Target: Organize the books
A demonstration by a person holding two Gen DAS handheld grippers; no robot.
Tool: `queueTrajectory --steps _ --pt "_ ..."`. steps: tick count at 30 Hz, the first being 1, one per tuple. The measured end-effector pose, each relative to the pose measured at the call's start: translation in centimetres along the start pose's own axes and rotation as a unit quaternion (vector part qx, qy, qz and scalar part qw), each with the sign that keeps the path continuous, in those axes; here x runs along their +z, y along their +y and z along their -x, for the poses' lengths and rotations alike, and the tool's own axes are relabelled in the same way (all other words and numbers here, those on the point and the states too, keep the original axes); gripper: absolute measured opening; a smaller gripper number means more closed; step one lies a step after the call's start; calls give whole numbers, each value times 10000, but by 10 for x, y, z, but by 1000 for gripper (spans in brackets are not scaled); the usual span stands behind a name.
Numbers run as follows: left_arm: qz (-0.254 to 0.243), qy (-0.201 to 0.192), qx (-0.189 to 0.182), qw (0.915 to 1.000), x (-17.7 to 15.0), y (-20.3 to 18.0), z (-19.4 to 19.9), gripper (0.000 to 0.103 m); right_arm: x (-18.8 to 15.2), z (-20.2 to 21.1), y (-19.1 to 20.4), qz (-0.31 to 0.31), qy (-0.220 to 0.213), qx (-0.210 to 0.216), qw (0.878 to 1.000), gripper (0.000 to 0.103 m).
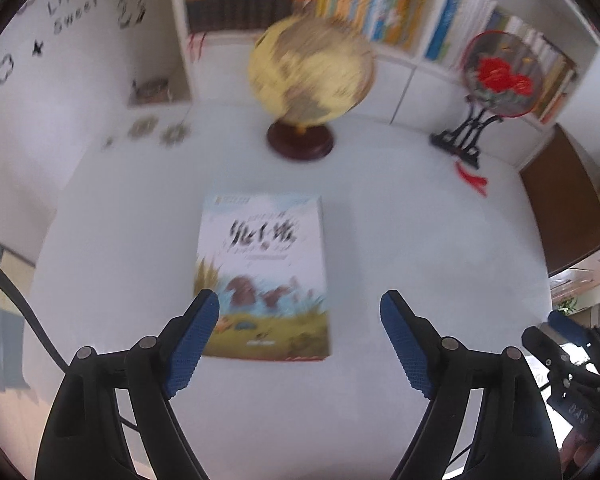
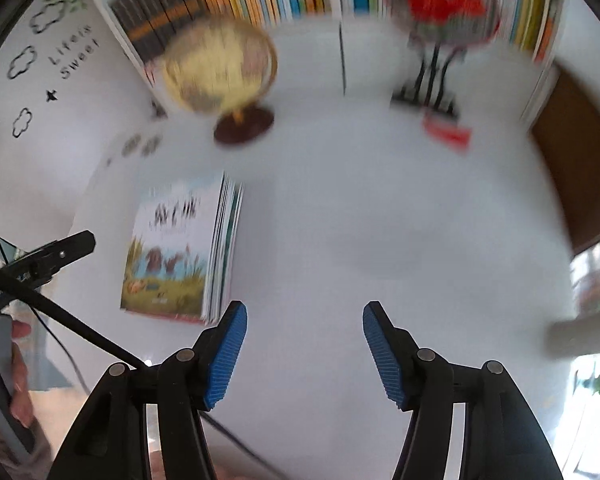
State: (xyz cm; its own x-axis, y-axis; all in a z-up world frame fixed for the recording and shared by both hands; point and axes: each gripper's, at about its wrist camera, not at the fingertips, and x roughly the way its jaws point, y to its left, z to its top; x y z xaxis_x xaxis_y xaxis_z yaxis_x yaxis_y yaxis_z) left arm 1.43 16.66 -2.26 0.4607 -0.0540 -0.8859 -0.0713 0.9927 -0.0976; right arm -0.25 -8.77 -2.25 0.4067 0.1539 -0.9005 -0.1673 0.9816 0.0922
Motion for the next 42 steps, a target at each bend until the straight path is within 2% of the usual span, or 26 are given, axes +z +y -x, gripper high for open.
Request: queueTrajectory --steps 3,6,8,14,17,19,22,27,34,40,42 --pt "-157 -304 -32 9994 1 -22 15 82 -2 27 1 264 -652 -91 9975 59" --pt "-283 -631 -144 9975 -4 -42 33 87 -10 55 -8 51 -1403 75 9901 59" --pt "-267 -833 -251 9959 -7 -51 42 94 -15 72 -19 -153 -1864 122 9823 59" --pt "-266 -1321 -317 9904 -12 -78 63 100 -15 99 -32 -141 -2552 -238 9665 59" --pt "-209 -1446 -336 9887 -15 -85 65 101 -16 105 -36 -78 -2678 -436 9625 62" --pt "-200 -1456 -326 9886 -15 -88 65 101 -19 106 -41 -153 -2759 -387 9603 75" --pt "-226 -1479 -255 9884 -15 -91 63 101 -24 110 -45 -217 -2907 -327 9560 82" --pt "-264 -1374 -272 9898 -17 -97 58 101 -22 110 -49 -201 -2841 -433 9576 85" --pt "-401 -1632 -151 9857 -19 -103 60 102 -21 107 -52 -247 -2783 -413 9593 88" --pt "-451 -1397 113 9891 -15 -103 53 102 -14 100 -48 -185 -2671 -297 9630 88" --pt "-407 -1305 91 9906 -14 -100 50 102 -11 98 -46 -161 -2628 -288 9643 90"
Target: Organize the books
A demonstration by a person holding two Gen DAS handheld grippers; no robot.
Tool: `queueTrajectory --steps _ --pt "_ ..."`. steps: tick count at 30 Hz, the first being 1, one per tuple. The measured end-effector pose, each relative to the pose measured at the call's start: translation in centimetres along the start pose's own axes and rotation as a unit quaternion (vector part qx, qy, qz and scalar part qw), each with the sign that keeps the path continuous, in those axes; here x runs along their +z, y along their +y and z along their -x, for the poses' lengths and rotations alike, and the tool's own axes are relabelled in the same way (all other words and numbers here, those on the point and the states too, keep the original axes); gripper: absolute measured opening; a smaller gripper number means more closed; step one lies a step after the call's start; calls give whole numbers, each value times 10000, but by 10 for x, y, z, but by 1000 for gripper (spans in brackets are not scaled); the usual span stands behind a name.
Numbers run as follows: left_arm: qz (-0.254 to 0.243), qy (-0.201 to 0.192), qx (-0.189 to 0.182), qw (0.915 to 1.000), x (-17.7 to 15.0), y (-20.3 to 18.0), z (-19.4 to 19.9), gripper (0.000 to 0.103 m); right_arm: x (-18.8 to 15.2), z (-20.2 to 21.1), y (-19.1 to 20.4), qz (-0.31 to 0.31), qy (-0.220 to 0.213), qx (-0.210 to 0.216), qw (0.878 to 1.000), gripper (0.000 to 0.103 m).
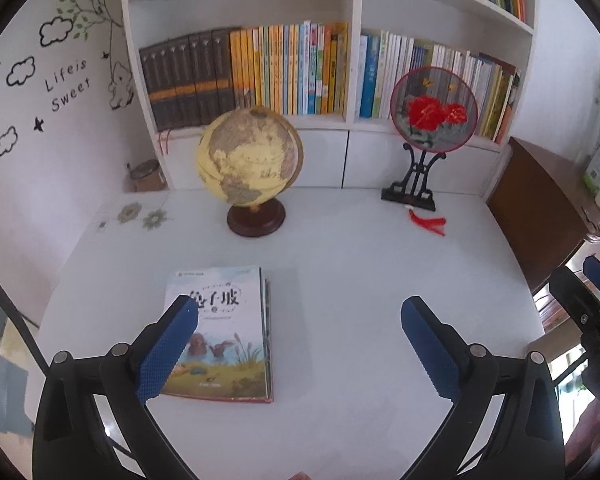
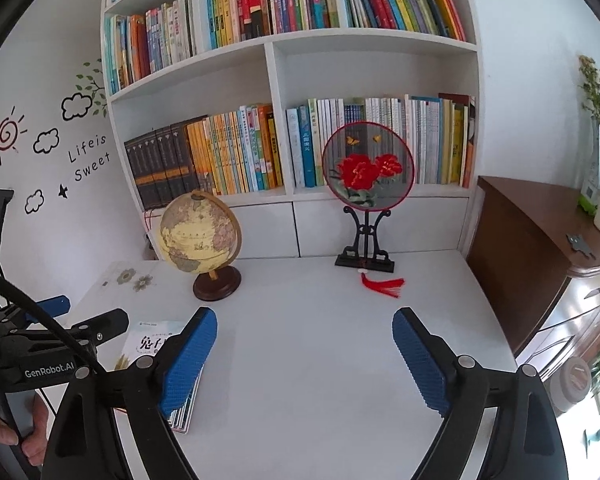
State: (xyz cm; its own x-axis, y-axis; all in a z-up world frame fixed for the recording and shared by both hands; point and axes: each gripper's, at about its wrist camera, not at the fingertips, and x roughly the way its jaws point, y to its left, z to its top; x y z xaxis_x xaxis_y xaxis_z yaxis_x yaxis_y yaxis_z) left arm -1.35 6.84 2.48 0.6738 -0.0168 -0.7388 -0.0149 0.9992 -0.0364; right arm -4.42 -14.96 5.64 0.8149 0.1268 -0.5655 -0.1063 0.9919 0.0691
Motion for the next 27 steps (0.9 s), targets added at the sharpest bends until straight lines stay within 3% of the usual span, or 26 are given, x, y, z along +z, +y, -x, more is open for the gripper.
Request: queueTrajectory --steps 27 --pt "-141 -34 -68 9999 -1 -2 -6 102 -1 -33 5 -64 533 61 9985 91"
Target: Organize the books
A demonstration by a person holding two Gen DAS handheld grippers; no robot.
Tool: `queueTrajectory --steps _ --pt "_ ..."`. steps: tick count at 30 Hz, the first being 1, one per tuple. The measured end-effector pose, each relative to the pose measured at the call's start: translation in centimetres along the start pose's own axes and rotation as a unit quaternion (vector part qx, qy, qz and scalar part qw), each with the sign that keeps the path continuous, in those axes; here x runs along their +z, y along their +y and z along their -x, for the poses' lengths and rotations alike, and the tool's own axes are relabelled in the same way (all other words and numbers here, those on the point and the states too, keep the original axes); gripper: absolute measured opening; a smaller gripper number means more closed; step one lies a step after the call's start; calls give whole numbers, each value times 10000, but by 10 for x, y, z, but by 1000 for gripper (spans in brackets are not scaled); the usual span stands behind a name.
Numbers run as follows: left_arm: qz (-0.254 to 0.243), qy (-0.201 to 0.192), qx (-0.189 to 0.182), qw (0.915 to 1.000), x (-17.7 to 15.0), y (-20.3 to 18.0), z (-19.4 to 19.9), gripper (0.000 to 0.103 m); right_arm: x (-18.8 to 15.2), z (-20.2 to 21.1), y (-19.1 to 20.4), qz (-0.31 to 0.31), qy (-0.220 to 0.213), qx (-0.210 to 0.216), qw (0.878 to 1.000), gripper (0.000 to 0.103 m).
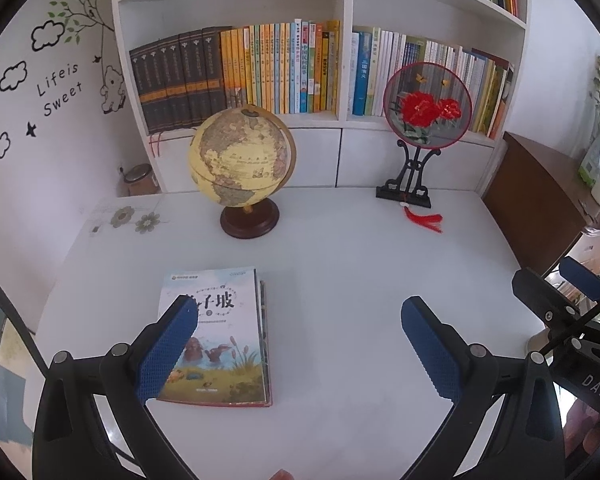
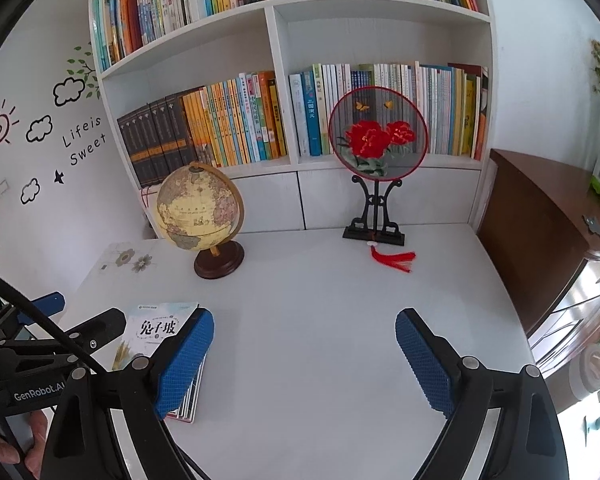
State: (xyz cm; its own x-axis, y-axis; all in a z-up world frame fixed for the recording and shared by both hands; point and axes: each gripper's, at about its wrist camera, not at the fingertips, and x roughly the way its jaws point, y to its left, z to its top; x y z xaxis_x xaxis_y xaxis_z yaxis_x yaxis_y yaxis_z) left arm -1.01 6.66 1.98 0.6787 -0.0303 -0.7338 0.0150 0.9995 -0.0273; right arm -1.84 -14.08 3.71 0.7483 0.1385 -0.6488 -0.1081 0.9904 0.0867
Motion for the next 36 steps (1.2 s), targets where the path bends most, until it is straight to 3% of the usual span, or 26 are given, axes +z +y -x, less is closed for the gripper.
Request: queueTrajectory --steps 16,22,30,36 --pt "47 -161 -1 9999 1 2 -1 102 2 0 5 144 -101 -38 9998 91" --pt "158 -20 -148 9998 1 4 -6 102 2 -2 9 196 -148 16 9997 93" --pt "65 -279 238 9993 1 0 -3 102 2 -2 12 290 -169 18 9994 94" --pt "37 -199 176 9996 0 -1 -6 102 2 -3 12 324 -164 5 9993 94"
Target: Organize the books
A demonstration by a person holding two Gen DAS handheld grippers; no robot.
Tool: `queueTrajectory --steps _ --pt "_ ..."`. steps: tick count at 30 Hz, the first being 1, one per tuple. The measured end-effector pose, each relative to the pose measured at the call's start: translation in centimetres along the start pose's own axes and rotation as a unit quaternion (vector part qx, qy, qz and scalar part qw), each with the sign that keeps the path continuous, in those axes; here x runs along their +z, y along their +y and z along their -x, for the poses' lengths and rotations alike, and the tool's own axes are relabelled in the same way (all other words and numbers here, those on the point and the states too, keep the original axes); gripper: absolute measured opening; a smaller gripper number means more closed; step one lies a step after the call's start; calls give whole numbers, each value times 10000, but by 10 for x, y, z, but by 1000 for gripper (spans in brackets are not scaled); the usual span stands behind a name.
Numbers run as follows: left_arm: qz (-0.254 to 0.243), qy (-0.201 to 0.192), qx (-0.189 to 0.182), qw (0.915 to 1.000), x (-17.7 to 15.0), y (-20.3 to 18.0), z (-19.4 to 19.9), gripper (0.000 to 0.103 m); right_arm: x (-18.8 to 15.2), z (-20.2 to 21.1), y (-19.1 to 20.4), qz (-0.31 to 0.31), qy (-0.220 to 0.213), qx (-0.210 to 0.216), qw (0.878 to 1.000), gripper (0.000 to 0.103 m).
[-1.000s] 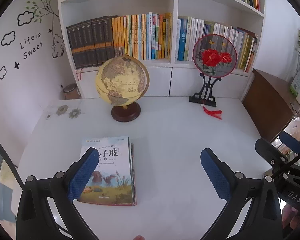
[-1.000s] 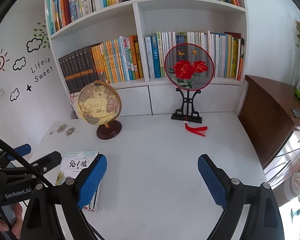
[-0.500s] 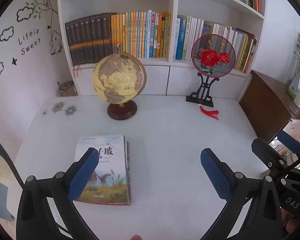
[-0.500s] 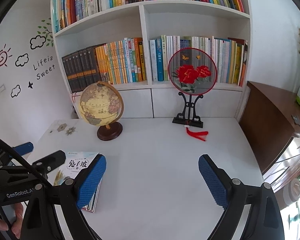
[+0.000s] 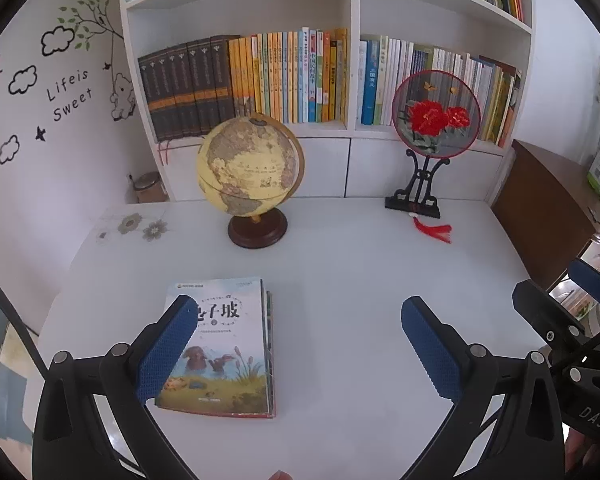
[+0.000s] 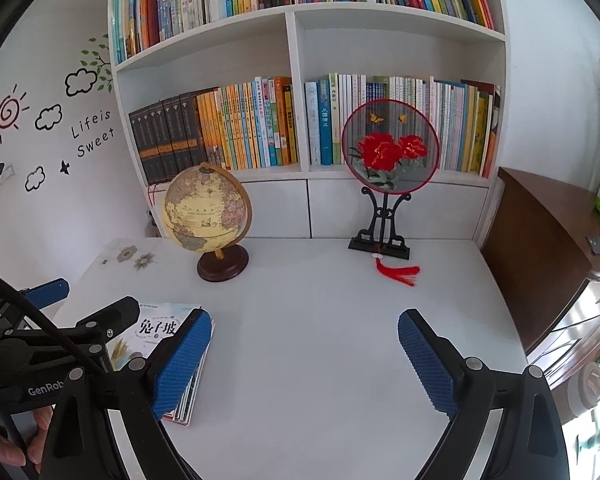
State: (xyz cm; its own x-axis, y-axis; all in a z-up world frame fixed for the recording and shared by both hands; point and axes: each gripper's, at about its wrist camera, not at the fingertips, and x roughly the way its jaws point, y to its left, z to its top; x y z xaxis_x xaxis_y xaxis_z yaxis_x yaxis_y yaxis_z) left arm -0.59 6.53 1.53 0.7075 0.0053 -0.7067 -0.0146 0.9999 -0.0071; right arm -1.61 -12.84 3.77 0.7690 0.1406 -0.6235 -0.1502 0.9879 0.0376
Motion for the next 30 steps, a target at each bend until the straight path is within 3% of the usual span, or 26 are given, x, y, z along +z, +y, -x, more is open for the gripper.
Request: queueTrajectory --steps 7,30 --pt "-15 58 112 9999 -2 -2 -3 102 -1 -1 0 -16 61 14 10000 94" --pt "-15 106 -47 9999 -2 -5 -7 102 -2 -7 -3 -116 222 -8 9997 94"
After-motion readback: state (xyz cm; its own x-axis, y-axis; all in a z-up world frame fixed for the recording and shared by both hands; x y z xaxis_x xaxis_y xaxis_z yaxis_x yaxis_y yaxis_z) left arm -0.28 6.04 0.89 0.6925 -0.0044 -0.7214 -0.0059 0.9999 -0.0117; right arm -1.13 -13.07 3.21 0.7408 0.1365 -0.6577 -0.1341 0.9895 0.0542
